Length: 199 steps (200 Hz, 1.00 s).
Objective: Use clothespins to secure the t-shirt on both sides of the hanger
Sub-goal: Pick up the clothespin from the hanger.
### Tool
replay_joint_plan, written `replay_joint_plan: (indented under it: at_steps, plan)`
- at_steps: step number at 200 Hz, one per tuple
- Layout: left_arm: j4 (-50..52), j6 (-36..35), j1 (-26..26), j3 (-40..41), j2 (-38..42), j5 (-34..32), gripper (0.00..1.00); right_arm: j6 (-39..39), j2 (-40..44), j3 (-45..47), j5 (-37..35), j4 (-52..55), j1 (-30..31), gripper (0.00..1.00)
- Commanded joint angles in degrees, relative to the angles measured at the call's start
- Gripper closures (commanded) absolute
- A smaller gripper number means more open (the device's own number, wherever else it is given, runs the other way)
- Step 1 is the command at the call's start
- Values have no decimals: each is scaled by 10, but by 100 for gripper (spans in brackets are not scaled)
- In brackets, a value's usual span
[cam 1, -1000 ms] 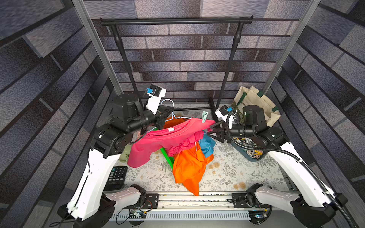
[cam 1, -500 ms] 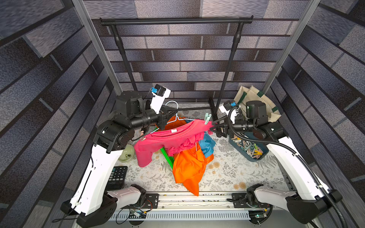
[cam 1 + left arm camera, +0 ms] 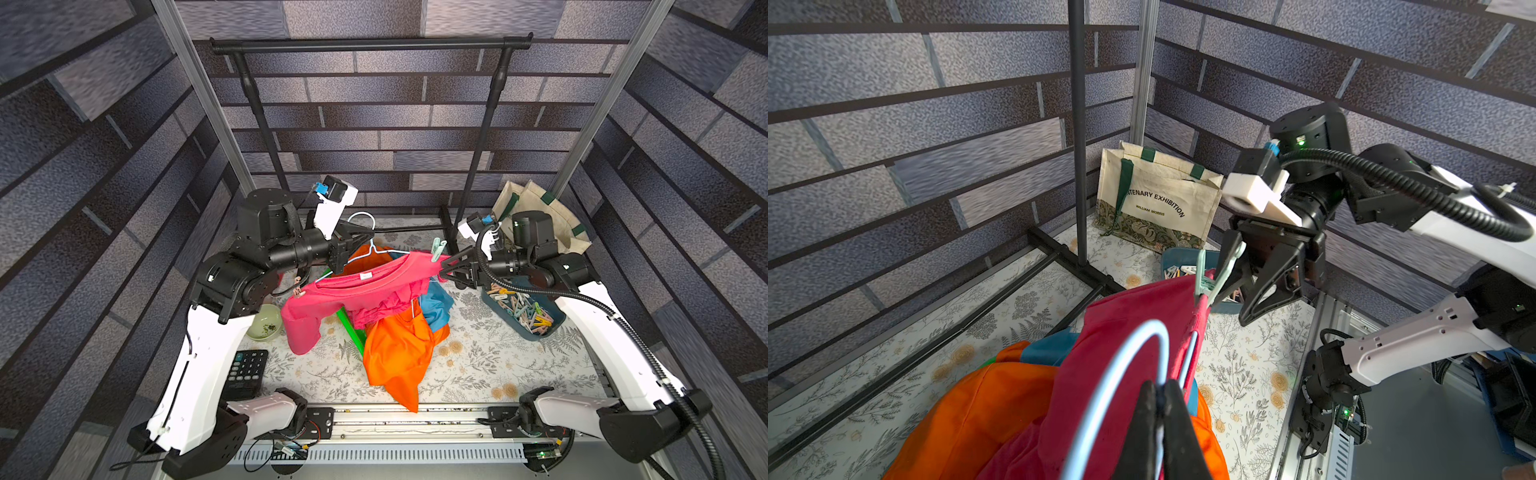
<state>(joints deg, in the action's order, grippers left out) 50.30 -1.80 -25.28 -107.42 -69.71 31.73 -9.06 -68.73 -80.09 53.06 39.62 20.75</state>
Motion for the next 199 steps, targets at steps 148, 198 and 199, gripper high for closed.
replay_joint_plan:
  at_steps: [148,198,199]
  plan:
    - [2,-20,10,-30,-10,106,100,120,7,66,121,-173,-20,75]
    - [-13,8,19,-45,-32,88,83,147,33,101,141,-207,-20,100]
    - [-14,9,20,-45,-32,87,82,148,34,102,140,-207,-20,100]
